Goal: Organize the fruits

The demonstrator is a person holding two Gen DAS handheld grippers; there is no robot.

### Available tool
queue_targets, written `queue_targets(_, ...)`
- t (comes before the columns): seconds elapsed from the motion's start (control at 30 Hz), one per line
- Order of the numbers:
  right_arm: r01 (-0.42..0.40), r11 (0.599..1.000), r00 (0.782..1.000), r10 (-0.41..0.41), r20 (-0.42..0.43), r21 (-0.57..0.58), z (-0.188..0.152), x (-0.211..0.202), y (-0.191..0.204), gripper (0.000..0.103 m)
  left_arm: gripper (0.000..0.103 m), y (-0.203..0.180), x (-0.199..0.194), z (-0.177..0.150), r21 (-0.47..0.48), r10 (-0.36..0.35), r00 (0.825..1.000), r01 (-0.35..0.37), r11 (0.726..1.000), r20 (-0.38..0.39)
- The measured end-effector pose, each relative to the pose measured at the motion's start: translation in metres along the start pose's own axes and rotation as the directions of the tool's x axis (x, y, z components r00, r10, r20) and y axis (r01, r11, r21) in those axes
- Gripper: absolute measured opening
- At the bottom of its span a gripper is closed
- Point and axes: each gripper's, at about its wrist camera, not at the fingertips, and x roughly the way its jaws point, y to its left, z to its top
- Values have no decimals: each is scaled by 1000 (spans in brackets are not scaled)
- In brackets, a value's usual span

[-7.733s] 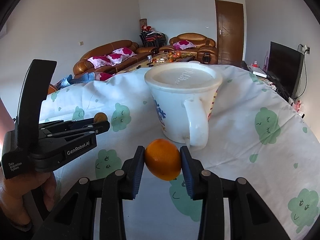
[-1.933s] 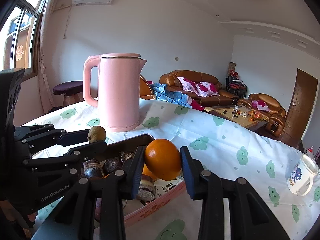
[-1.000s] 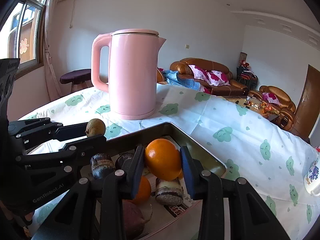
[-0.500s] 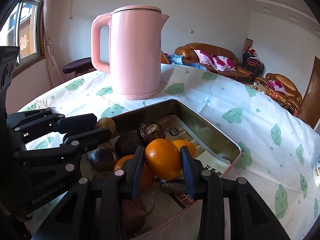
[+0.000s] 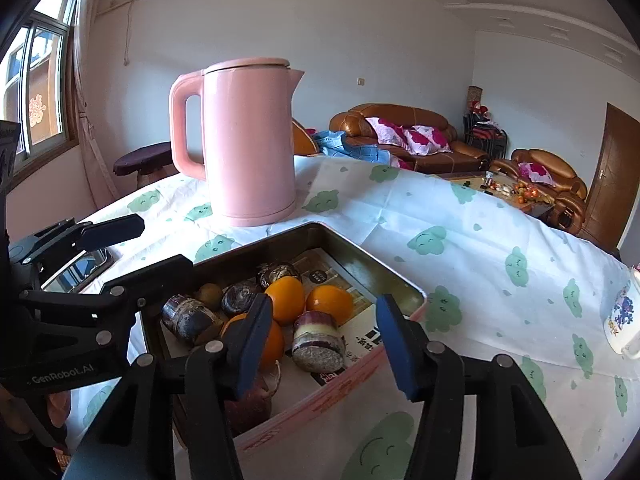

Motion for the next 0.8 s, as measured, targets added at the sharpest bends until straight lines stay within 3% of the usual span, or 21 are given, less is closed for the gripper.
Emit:
queue_targets(0.07,24,1000,999,-24,27,2,-1,-10,-3,65,78,-2,-2,1,0,3,1000,-3,1000,6)
queue_targets(0.2,50,999,997,-50,54,14,-2,-24,-10,66,79,-5,-6,1,4,0,1000,0,1000,11)
queue_targets(0.33,82,996,994,-83,68,19,-6,-34,-15,66,95,-9,-13,2,5,11,999,-11,1000,38)
queue_targets(0.8,115,991,986,-122,109,68,-15,-60,-33,68,96,-24,-23,5,39,4,998,-7,999,56)
